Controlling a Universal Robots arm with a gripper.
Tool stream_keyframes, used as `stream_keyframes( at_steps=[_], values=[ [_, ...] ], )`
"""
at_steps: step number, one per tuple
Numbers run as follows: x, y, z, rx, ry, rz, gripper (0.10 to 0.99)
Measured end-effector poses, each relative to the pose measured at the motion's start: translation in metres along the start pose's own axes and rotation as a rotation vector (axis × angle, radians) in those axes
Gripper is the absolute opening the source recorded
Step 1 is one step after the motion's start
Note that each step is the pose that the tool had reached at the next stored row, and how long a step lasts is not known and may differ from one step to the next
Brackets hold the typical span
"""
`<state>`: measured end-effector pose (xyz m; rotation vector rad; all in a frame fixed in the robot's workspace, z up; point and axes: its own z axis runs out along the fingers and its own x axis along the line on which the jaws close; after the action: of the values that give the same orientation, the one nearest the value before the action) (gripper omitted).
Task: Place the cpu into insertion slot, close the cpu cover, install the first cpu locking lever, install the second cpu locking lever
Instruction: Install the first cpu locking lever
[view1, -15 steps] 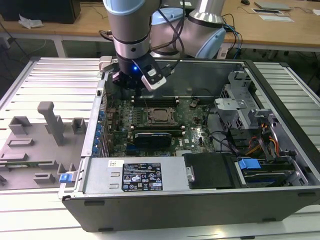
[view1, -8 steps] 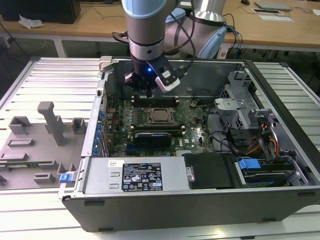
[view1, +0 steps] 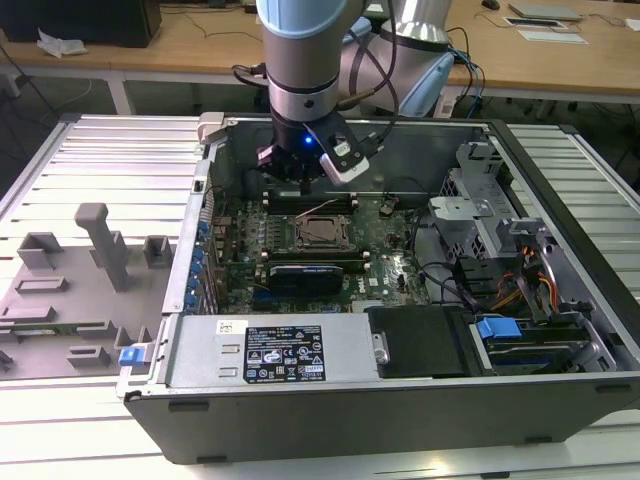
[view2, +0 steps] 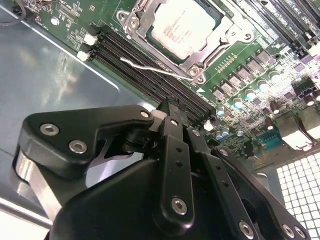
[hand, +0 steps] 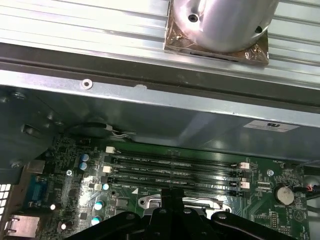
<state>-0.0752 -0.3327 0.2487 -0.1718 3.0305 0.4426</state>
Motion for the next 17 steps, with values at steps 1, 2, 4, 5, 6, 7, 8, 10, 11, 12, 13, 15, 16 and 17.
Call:
stream_keyframes(
  at_steps=[1,2,4,5,6,7,8,10,11,12,13,15,16,17],
  values=[
    [0.0,0.0,0.0003,0.0,-0.0004,0.0,0.106],
    [0.0002,-0.0001,0.0007,0.003,-0.0025,-0.001,0.106],
    [0.0005,-0.0004,0.0015,0.007,-0.0081,-0.002,0.106],
    [0.0006,-0.0007,0.0023,0.009,-0.0113,-0.002,0.106],
    [0.0006,-0.0008,0.0026,0.011,-0.0143,-0.003,0.106],
    [0.0006,-0.0009,0.0029,0.015,-0.0191,-0.005,0.106],
    [0.0007,-0.001,0.0032,0.019,-0.0228,-0.006,0.106],
    [0.0007,-0.0012,0.0039,0.028,-0.0306,-0.01,0.106],
    [0.0008,-0.0013,0.0042,0.031,-0.0308,-0.01,0.106],
    [0.0008,-0.0013,0.0042,0.032,-0.0307,-0.01,0.106],
    [0.0008,-0.0013,0.0042,0.032,-0.0305,-0.01,0.106],
    [0.0008,-0.0013,0.0044,0.033,-0.0307,-0.01,0.106],
    [0.0009,-0.0011,0.0052,0.048,-0.0299,-0.008,0.106],
    [0.0009,-0.0012,0.0056,0.057,-0.0302,-0.004,0.106]
  ],
)
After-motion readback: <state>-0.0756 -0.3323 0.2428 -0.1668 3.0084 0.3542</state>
